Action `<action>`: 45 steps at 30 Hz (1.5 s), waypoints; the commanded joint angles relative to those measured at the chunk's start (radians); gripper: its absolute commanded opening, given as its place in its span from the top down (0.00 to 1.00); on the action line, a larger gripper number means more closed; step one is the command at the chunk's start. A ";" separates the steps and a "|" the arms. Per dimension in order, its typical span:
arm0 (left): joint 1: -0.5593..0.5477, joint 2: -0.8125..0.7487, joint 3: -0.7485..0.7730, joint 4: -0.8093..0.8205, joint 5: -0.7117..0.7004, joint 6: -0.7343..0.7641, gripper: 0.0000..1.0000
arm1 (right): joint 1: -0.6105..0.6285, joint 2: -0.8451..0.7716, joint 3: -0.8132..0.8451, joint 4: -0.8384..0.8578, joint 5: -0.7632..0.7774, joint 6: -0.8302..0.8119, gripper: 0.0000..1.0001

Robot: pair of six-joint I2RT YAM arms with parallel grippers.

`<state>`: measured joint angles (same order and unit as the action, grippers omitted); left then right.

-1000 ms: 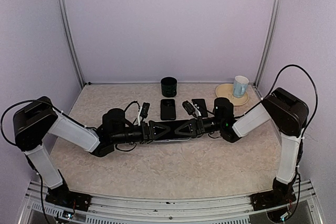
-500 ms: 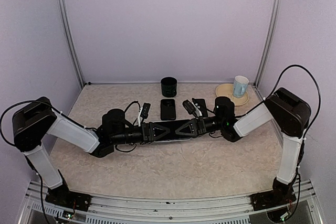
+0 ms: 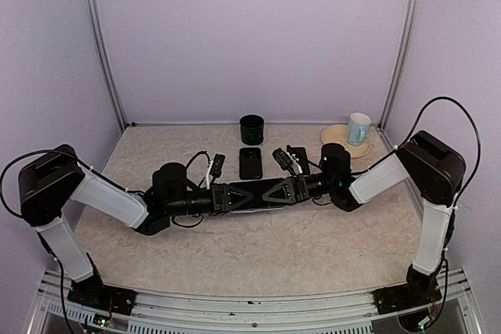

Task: Put the phone into the phone case
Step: Install the phone on the phone case.

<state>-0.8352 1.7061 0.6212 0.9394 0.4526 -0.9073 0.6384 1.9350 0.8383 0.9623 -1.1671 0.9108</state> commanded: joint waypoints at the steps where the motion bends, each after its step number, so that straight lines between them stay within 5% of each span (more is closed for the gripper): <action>1: -0.036 -0.040 0.019 0.161 0.075 0.015 0.75 | 0.009 -0.005 -0.013 -0.061 0.047 -0.019 1.00; 19: -0.041 -0.039 0.013 0.185 0.079 0.007 0.92 | 0.008 -0.015 -0.015 -0.067 0.046 -0.022 1.00; 45: -0.029 -0.043 -0.026 0.221 0.026 -0.024 1.00 | 0.009 -0.069 -0.004 -0.212 0.041 -0.139 0.56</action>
<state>-0.8524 1.7065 0.5941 0.9886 0.4473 -0.9195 0.6399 1.8828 0.8364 0.8474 -1.1858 0.8261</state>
